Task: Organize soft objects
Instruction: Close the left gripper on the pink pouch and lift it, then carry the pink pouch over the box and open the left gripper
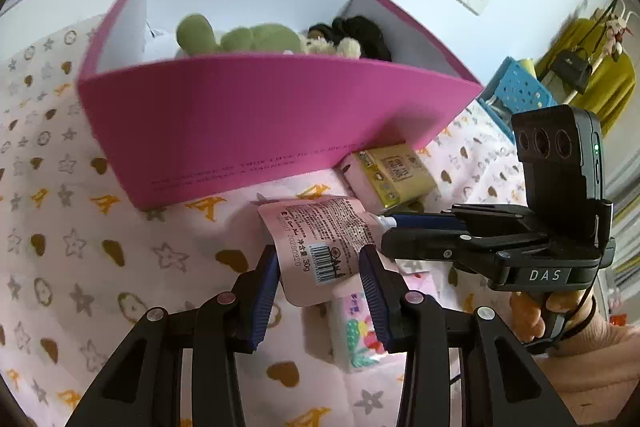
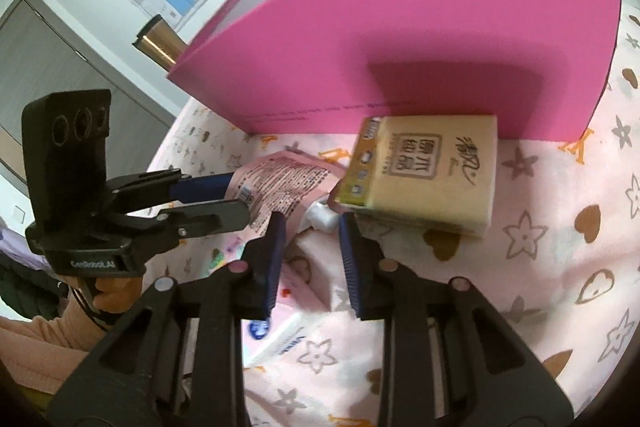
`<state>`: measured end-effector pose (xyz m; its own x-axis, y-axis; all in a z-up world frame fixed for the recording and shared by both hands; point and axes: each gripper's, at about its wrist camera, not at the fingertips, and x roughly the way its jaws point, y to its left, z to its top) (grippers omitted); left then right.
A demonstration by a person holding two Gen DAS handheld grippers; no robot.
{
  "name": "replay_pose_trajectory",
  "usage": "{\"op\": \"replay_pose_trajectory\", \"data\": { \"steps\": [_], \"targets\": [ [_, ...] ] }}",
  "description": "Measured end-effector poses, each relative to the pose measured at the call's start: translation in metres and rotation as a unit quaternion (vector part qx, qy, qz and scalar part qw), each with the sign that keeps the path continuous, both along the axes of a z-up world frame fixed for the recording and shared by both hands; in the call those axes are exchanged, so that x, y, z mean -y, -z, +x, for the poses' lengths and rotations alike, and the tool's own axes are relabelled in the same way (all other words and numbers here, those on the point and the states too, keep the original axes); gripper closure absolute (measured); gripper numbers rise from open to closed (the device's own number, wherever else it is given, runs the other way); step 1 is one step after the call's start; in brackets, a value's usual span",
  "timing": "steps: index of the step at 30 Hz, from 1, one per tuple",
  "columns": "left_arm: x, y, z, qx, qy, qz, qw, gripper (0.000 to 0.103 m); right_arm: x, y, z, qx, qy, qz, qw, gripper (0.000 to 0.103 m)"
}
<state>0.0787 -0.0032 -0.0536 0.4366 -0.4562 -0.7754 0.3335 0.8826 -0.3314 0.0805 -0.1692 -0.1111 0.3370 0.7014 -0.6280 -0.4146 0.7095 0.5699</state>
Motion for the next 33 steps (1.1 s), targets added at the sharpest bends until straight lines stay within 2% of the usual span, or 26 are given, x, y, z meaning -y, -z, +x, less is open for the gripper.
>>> {"op": "replay_pose_trajectory", "data": {
  "steps": [11, 19, 24, 33],
  "targets": [
    [-0.001, -0.048, -0.024, 0.066, -0.006, -0.001, 0.9978, 0.063, -0.002, -0.039, -0.018, 0.051, -0.009, 0.010, 0.999, 0.072],
    [0.010, -0.083, -0.013, 0.113, -0.003, -0.008, 0.9935, 0.063, 0.012, -0.079, -0.015, 0.106, 0.005, 0.005, 0.994, 0.072],
    [0.015, -0.093, 0.007, 0.122, -0.005, -0.008, 0.9924, 0.063, 0.018, -0.095, -0.002, 0.126, 0.014, 0.003, 0.992, 0.072],
    [0.018, -0.093, 0.039, 0.111, -0.018, -0.005, 0.9936, 0.063, 0.025, -0.107, 0.033, 0.140, 0.027, -0.009, 0.990, 0.072]
  ]
}}
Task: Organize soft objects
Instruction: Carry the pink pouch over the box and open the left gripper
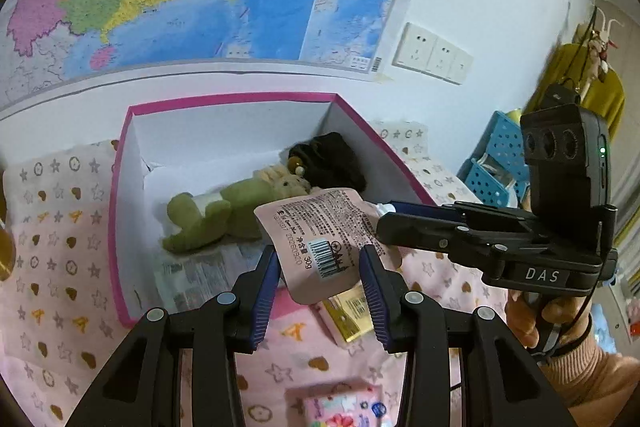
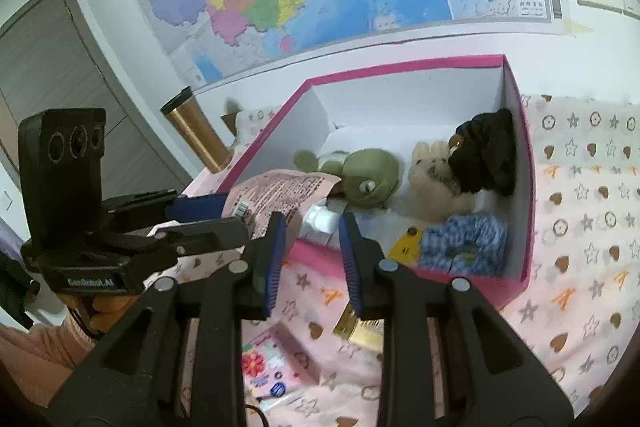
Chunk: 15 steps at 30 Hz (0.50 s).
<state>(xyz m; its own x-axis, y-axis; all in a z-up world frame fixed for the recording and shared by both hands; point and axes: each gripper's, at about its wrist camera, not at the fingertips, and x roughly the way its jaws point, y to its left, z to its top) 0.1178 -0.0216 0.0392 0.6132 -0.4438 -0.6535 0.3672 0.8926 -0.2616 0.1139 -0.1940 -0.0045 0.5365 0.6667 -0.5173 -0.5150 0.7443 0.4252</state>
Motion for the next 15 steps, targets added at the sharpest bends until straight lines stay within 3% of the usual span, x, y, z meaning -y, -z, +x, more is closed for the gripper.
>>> {"op": "replay_pose_trajectory", "data": {
  "steps": [15],
  "targets": [
    [-0.004, 0.025, 0.038, -0.044, -0.018, 0.000, 0.9989, 0.063, -0.004, 0.015, 0.041, -0.022, 0.009, -0.015, 1.000, 0.072]
  ]
}}
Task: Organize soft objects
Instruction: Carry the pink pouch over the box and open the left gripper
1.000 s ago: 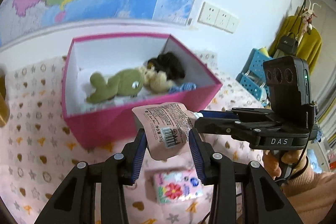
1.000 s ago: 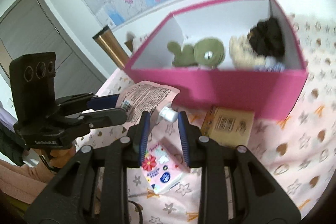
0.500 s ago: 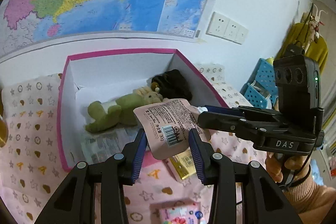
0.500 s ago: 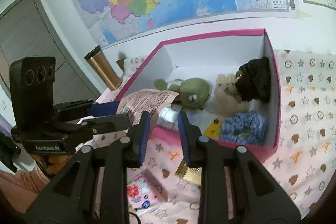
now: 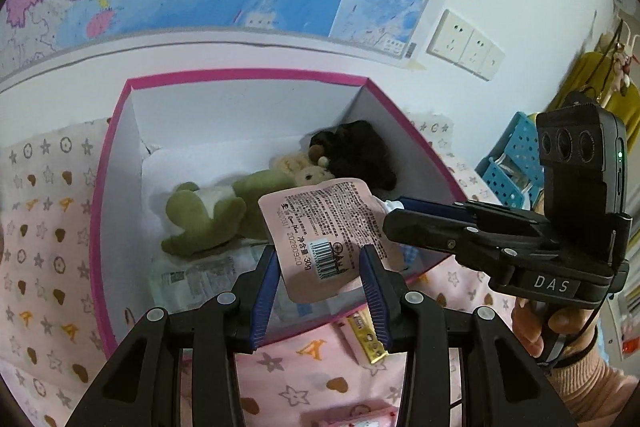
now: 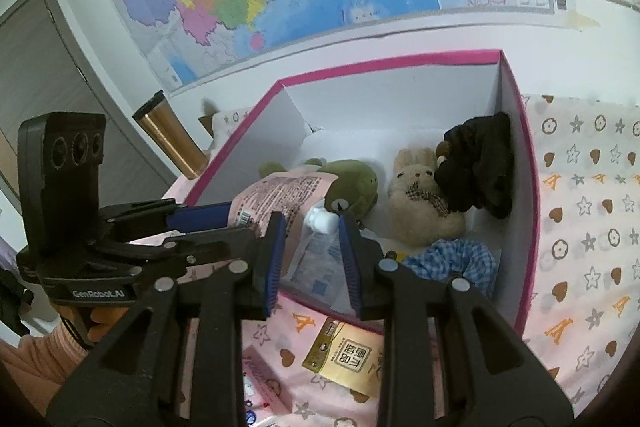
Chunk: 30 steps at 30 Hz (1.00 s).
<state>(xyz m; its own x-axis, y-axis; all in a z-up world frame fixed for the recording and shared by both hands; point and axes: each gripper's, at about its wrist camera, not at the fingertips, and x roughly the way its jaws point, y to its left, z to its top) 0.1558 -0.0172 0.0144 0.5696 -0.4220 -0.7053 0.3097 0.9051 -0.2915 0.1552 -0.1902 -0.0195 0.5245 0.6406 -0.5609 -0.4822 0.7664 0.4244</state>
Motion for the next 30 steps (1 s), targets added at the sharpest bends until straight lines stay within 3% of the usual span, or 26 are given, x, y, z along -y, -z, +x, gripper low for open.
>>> {"op": "replay_pose_trajectory", "data": {
  "steps": [9, 19, 30],
  "targets": [
    [0.000, 0.009, 0.007, -0.005, -0.013, 0.025, 0.9996, 0.063, -0.006, 0.016, 0.011, -0.030, -0.008, -0.011, 0.999, 0.072],
    [-0.005, -0.002, -0.005, 0.023, -0.035, 0.036, 0.9985, 0.063, 0.000, 0.012, 0.004, -0.026, -0.008, -0.003, 1.000, 0.072],
    [0.010, -0.019, -0.054, 0.073, 0.004, 0.019, 0.9971, 0.057, 0.028, -0.007, -0.043, 0.009, -0.007, 0.018, 1.000, 0.065]
  ]
}}
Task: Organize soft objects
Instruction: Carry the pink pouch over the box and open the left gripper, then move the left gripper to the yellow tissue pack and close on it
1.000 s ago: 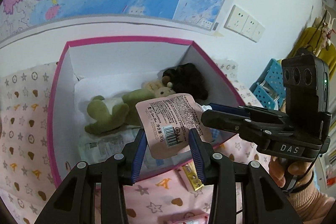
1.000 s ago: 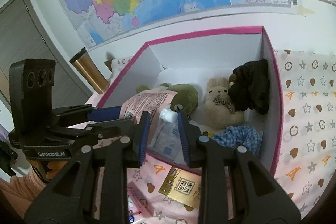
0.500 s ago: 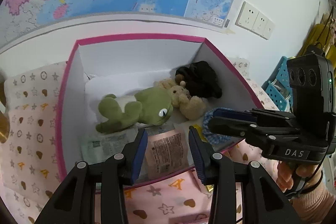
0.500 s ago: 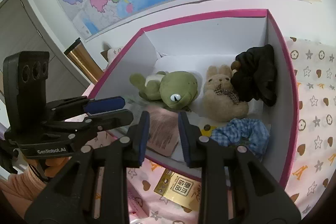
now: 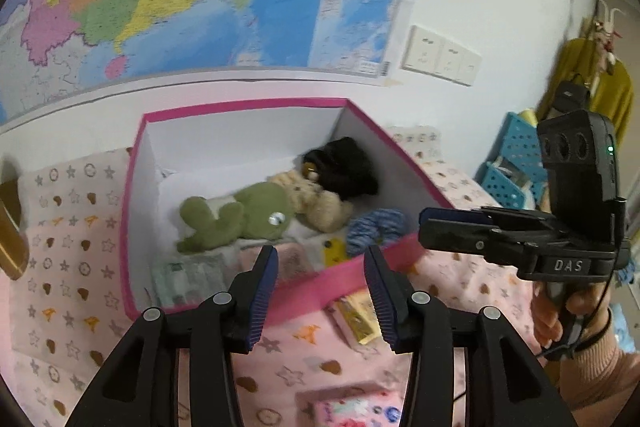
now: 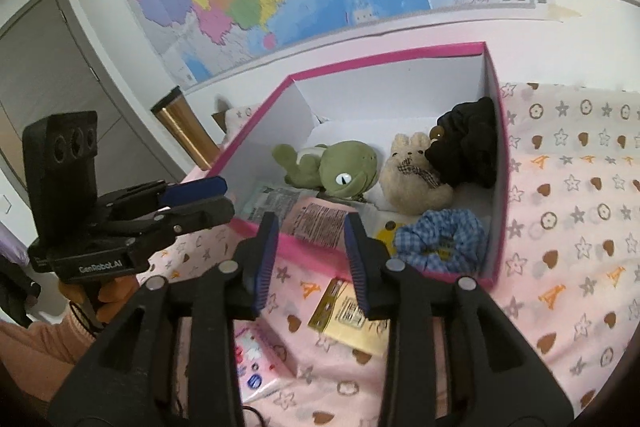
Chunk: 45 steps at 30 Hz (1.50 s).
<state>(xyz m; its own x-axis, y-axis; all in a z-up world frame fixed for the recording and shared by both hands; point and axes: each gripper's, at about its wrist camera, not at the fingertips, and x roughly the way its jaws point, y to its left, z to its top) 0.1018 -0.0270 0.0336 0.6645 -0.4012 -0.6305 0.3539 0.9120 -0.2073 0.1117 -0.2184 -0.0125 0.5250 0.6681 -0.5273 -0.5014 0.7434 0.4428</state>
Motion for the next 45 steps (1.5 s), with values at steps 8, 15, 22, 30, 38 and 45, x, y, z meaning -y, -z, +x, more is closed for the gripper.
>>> {"op": "replay_pose_trajectory", "data": {
  "steps": [8, 15, 22, 30, 38, 45],
  "targets": [
    [0.015, 0.024, -0.015, -0.030, 0.025, -0.013, 0.9991, 0.056, 0.008, 0.012, -0.034, -0.003, 0.001, -0.017, 1.000, 0.063],
    [0.030, 0.064, -0.007, -0.090, 0.028, -0.004, 0.9956, 0.056, 0.018, 0.049, -0.039, -0.051, 0.020, -0.031, 0.998, 0.063],
    [0.042, 0.081, 0.001, -0.122, 0.026, 0.001, 0.9922, 0.056, 0.026, 0.075, -0.029, -0.099, 0.040, -0.024, 0.994, 0.063],
    [0.048, 0.092, 0.010, -0.147, 0.031, -0.006, 0.9887, 0.062, 0.027, 0.087, -0.021, -0.113, 0.044, -0.007, 0.993, 0.063],
    [0.050, 0.102, 0.021, -0.177, 0.036, -0.019, 0.9833, 0.069, 0.017, 0.091, -0.013, -0.115, 0.033, -0.003, 0.993, 0.063],
    [0.049, 0.098, 0.018, -0.172, 0.041, -0.022, 0.9840, 0.070, 0.014, 0.091, -0.016, -0.109, 0.038, -0.013, 0.993, 0.066]
  ]
}}
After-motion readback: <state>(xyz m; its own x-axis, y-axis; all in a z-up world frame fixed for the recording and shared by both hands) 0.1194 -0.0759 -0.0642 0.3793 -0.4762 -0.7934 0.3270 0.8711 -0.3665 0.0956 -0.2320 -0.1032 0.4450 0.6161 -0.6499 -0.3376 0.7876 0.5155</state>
